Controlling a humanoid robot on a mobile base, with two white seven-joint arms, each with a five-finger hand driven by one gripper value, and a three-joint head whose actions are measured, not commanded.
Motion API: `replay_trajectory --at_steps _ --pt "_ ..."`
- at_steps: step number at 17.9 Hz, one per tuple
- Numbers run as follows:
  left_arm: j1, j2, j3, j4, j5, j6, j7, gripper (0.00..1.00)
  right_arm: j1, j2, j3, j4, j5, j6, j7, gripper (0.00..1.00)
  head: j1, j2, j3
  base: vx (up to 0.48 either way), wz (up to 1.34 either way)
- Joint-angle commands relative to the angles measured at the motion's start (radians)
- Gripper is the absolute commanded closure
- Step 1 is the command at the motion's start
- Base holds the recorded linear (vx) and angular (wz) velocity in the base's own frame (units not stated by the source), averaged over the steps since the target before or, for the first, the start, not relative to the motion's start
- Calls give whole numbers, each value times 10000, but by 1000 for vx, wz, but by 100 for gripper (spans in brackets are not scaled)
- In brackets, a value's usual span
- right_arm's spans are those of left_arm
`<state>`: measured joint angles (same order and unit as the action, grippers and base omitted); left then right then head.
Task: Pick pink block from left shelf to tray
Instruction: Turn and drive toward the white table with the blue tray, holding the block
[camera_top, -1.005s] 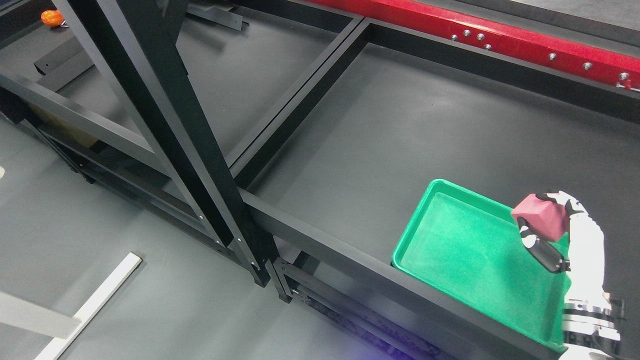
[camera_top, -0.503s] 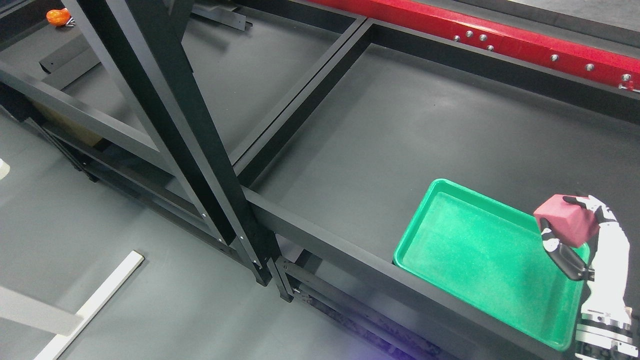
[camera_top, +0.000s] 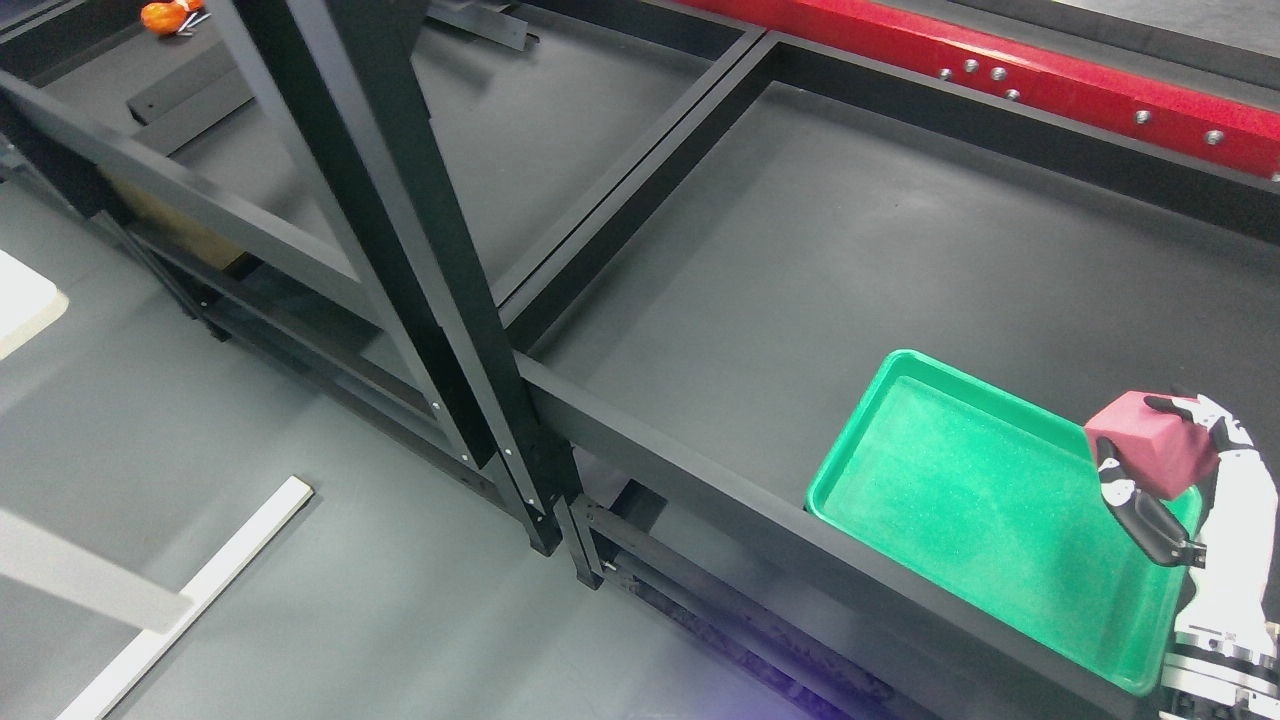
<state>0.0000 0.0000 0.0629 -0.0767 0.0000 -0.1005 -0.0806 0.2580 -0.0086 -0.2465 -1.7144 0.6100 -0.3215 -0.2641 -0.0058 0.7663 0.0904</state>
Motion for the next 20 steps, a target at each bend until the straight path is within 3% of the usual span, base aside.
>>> replay_trajectory --at_steps 1,9,20 --pt "93 175 0 0 -15 -8 8 0 12 -88 -143 -83 -26 9 3 95 0 0 0 -64 177" --pt "93 175 0 0 -15 -8 8 0 12 -88 -143 -67 -26 -6 3 96 0 0 0 -60 288" --pt "93 175 0 0 -15 -8 8 0 12 -88 -158 -68 -41 9 3 95 0 1 0 -100 644"
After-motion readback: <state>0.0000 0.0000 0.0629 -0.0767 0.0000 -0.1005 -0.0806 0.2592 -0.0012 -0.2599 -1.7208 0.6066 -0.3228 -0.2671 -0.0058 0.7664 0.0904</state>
